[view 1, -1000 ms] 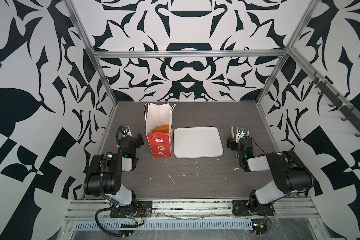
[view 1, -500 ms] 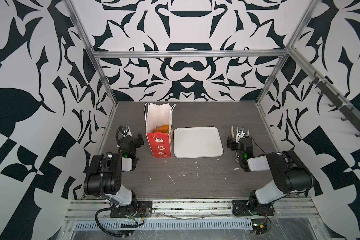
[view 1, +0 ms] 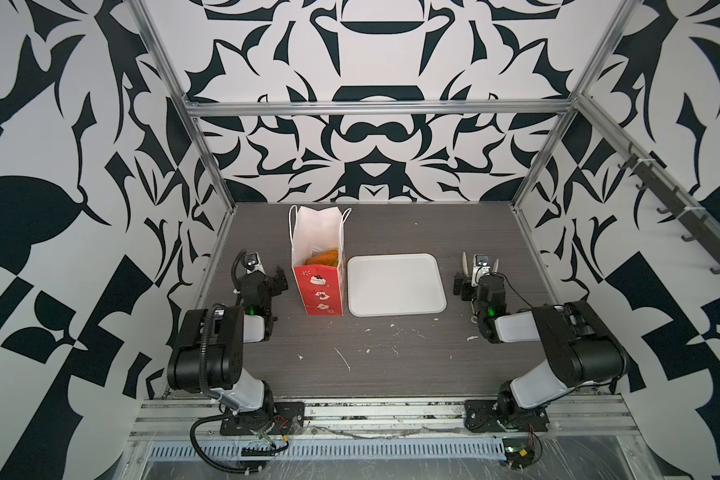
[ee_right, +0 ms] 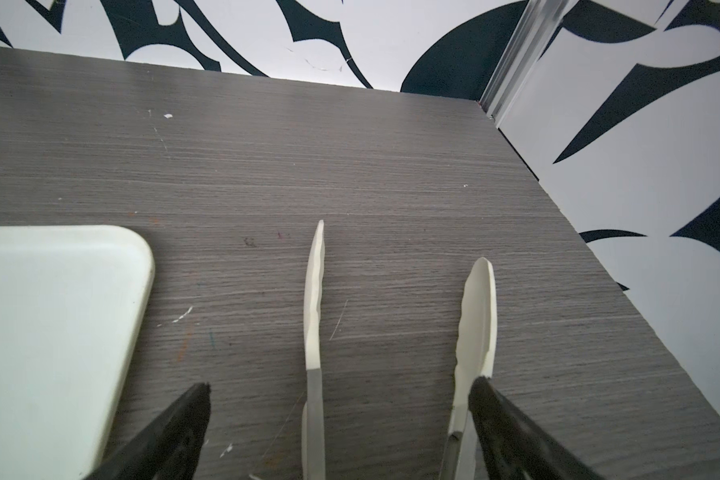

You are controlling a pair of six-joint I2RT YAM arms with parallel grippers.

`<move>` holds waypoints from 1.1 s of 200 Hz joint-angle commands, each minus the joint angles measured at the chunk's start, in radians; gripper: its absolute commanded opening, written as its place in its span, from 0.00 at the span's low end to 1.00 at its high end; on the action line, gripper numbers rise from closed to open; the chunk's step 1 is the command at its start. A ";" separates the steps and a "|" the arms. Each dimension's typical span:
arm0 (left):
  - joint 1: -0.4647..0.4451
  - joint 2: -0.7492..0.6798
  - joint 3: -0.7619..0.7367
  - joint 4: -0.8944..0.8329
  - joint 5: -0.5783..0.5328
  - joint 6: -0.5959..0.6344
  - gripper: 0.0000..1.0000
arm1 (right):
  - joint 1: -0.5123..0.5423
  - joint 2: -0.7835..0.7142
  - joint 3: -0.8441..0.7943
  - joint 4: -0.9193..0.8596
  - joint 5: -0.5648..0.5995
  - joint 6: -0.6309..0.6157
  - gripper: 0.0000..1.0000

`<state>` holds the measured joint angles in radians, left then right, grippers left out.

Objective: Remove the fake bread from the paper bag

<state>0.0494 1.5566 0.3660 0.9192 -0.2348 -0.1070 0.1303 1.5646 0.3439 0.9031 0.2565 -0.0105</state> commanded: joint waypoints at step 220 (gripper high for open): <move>-0.273 -0.630 0.797 -1.581 0.250 -0.124 0.76 | 0.221 -0.357 0.325 -0.861 0.166 0.150 1.00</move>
<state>-0.1772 0.8623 1.1240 -0.5369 0.0887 -0.2581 0.3500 1.2354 0.6708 0.0559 0.4259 0.1177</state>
